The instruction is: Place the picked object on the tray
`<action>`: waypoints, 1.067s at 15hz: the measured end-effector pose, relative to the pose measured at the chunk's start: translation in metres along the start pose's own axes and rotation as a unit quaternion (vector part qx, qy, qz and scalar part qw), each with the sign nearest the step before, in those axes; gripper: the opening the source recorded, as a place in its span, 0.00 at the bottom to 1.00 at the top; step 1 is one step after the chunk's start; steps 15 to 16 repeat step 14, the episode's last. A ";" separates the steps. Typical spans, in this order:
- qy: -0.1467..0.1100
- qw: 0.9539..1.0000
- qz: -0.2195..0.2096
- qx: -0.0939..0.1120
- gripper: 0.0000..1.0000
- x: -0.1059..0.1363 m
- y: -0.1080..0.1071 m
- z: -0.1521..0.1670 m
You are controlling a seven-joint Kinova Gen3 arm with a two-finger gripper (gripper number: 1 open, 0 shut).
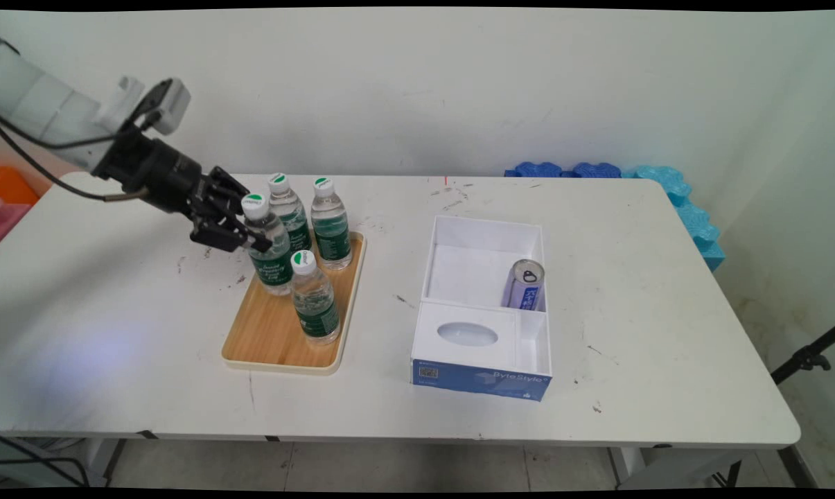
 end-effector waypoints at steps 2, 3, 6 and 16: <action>0.003 1.000 0.003 -0.003 0.00 -0.011 -0.001 0.012; 0.004 1.000 0.004 -0.004 0.00 -0.015 -0.001 0.016; 0.006 1.000 0.006 -0.007 0.00 -0.030 -0.002 0.029; 0.017 1.000 0.012 -0.009 1.00 -0.050 -0.006 0.045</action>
